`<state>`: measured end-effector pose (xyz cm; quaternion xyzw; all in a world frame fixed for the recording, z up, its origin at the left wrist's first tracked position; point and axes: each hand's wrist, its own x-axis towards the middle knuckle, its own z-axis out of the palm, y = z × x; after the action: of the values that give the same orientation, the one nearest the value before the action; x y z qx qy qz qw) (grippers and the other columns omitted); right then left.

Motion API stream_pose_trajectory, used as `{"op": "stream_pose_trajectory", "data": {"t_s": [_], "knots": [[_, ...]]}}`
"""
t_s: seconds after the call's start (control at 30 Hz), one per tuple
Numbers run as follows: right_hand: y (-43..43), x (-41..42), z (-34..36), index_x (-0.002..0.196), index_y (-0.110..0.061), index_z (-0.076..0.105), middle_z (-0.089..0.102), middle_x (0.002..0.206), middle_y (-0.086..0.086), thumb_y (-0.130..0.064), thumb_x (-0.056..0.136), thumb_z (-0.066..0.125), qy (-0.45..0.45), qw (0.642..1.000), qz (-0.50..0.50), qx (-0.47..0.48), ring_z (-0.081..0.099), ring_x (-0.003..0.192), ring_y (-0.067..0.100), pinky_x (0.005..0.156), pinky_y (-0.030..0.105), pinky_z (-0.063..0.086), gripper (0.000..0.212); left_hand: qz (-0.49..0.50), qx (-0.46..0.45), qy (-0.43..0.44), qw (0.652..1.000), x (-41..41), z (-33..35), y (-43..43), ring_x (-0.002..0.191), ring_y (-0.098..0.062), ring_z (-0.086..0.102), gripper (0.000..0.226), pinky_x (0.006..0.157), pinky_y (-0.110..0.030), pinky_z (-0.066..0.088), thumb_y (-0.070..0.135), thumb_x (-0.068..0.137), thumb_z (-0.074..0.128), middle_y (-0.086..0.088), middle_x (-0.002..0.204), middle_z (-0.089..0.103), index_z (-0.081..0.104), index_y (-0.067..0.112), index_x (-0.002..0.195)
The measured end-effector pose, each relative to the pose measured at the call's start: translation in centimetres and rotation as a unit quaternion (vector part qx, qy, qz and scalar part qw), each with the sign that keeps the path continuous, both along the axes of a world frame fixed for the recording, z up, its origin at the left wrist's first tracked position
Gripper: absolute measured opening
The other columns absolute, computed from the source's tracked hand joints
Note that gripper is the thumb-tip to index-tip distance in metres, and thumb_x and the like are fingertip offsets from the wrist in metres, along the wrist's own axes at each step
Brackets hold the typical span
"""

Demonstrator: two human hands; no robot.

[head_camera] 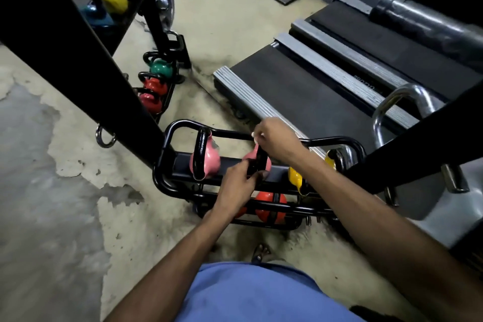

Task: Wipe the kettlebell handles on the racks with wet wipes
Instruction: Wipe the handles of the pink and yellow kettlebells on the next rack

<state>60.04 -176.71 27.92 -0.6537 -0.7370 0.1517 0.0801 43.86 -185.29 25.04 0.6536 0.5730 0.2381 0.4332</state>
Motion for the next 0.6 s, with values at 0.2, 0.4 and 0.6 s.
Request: {"op": "stream_pose_trajectory", "data": {"t_s": [0.2,0.4,0.6], "knots": [[-5.1,-2.2,-2.3,0.083,-0.019,0.071,0.070,0.080,-0.004,-0.029,0.088,0.069,0.417,0.826,-0.375,0.059,0.065,0.073,0.014,0.070,0.030,0.050,0.011,-0.031,0.018,0.004,0.999,-0.1,0.8,-0.1,0.103,-0.013,0.072,0.044,0.089,-0.039,0.057,0.054,0.084,0.063,0.003,0.109,0.078,0.073,0.028,0.117],[-4.0,-3.0,0.0,0.087,-0.001,0.067,0.069,0.074,0.012,-0.011,0.099,0.048,0.741,0.432,-0.475,-0.197,0.065,0.055,0.021,0.046,0.023,0.053,0.024,-0.046,0.026,-0.001,0.999,-0.5,0.6,0.5,0.096,-0.008,0.073,0.051,0.085,-0.040,0.058,0.065,0.078,0.063,0.008,0.101,0.079,0.076,0.028,0.110],[-4.3,-3.8,0.2,0.079,-0.014,0.066,0.068,0.077,0.001,-0.009,0.085,0.070,0.442,0.780,-0.440,0.039,0.064,0.070,0.018,0.062,0.032,0.050,0.009,-0.032,0.046,-0.002,0.998,-0.6,-0.8,0.9,0.088,-0.017,0.074,0.045,0.076,-0.041,0.056,0.062,0.079,0.073,0.000,0.092,0.079,0.077,0.022,0.100]]}}
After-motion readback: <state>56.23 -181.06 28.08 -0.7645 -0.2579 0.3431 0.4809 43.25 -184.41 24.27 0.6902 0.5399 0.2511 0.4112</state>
